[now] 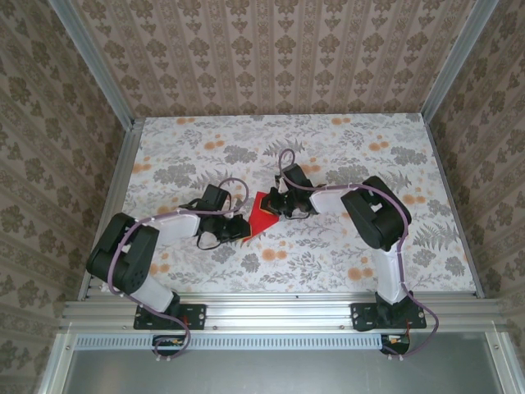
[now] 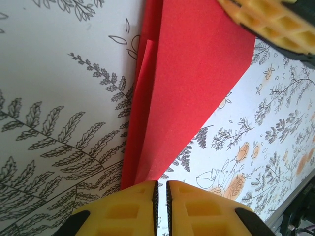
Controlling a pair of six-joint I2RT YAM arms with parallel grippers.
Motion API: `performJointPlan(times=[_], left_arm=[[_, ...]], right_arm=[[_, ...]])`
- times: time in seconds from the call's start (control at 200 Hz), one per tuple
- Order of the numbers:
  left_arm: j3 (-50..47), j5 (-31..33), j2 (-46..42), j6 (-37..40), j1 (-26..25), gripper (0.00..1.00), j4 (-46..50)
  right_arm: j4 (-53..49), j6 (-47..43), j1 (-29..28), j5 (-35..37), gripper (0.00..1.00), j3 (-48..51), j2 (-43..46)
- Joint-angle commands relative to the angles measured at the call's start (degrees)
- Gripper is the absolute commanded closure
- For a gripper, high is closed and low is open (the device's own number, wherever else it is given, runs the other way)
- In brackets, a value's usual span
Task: Fold a paper plane with a square sheet of paper (pick it up from the middle)
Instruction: Fourth fold the wing at the center of the table.
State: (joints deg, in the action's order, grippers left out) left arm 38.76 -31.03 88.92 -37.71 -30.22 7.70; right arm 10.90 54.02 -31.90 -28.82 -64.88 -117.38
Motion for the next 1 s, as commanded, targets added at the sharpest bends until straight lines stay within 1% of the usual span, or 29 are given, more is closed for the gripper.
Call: performJointPlan(times=[0.0,0.105,0.205,0.555,0.75,0.995], left_arm=[[1.5,-0.3,-2.2,-0.2,0.4,0.84,0.2],[1.6,-0.6,-3.3,-0.4,0.4,0.84,-0.6],[2.3,-1.0,-3.3,-0.8,0.4,0.84,-1.6],[6.3,-2.0,3.2,-1.2,-0.3,0.84,-3.7],[7.3,-3.3,6.7,-0.4,-0.5,0.84,-2.2],[6.2,-3.6,7.0,1.1,-0.7,0.84,-0.3]], right_arm=[[-2.3,-1.3,0.2,-0.7,0.97,-0.9,4.5],[-2.7,-1.4,0.0,-0.2,0.97,0.8,5.7],[-2.8,-0.9,-0.2,0.2,0.97,1.5,5.1],[-2.4,0.8,-0.5,-0.2,0.97,1.0,0.7],[-3.7,0.6,-0.5,0.8,0.97,0.7,-0.8],[-5.6,1.2,-0.4,4.1,0.97,1.1,-2.2]])
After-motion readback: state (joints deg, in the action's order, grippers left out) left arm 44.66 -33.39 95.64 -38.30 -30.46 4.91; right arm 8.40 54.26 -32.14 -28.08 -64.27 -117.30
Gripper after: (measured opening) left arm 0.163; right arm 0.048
